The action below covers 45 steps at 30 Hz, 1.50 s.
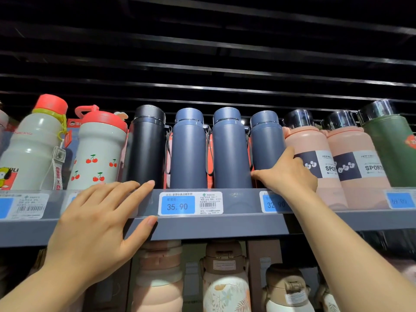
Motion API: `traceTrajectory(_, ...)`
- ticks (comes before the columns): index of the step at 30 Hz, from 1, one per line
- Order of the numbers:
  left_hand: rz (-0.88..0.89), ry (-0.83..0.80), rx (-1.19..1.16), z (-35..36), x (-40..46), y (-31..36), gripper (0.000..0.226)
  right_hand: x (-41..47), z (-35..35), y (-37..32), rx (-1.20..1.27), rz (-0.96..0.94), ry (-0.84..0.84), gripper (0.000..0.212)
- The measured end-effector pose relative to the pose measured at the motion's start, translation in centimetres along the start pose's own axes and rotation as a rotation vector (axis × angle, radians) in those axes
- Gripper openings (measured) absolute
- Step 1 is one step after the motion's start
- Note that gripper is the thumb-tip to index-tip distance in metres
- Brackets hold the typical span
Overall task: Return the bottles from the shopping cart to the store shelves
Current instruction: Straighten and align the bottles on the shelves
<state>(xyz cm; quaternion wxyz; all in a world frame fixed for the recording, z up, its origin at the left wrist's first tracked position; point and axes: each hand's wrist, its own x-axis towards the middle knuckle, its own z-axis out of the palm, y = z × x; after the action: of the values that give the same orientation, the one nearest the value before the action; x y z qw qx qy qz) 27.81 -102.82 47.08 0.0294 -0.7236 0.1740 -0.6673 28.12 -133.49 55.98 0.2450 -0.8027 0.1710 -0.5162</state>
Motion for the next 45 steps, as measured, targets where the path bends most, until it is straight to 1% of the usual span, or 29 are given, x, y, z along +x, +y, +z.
traceTrajectory(2,-0.002,0.008,-0.002,0.0,0.0,-0.1,0.065,-0.1,0.0,0.2,0.007,-0.015,0.010,0.073)
traceTrajectory(3,-0.001,0.009,-0.001,0.1,0.0,-0.1,0.065,-0.1,-0.1,0.3,0.010,-0.019,0.014,0.073)
traceTrajectory(4,0.000,0.007,0.002,0.1,0.0,-0.1,0.066,-0.2,-0.1,0.3,0.018,-0.016,0.016,0.076)
traceTrajectory(7,0.000,-0.008,0.005,0.2,0.0,-0.2,0.066,-0.3,-0.2,0.2,0.018,0.006,0.021,0.095)
traceTrajectory(9,-0.002,-0.010,0.003,0.2,0.1,-0.2,0.065,-0.4,-0.2,0.1,-0.007,0.009,0.030,0.102)
traceTrajectory(11,-0.004,-0.004,0.000,0.2,0.1,-0.2,0.065,-0.4,-0.1,0.2,-0.003,0.000,0.033,0.100)
traceTrajectory(14,-0.006,0.004,0.002,0.3,0.1,-0.2,0.066,-0.5,-0.1,0.4,0.030,-0.035,0.010,0.084)
traceTrajectory(16,-0.006,0.011,0.005,0.4,0.1,-0.2,0.067,-0.6,-0.2,0.6,0.043,-0.051,0.012,0.077)
traceTrajectory(18,-0.004,0.012,0.003,0.4,0.1,-0.2,0.067,-0.7,-0.3,0.7,0.059,-0.055,0.017,0.078)
traceTrajectory(23,0.002,0.011,0.007,0.5,0.0,-0.2,0.067,-1.0,-0.4,0.6,0.050,-0.042,0.022,0.093)
traceTrajectory(32,0.007,0.041,0.000,0.7,0.0,-0.2,0.068,-0.9,-0.4,0.5,0.015,-0.037,0.005,0.098)
traceTrajectory(41,0.022,0.060,0.001,0.7,-0.1,-0.2,0.063,-1.3,-0.3,0.6,0.008,-0.053,0.061,0.092)
traceTrajectory(45,0.030,0.084,-0.009,0.8,-0.1,-0.2,0.066,-1.6,-0.1,0.9,0.044,-0.103,0.113,0.087)
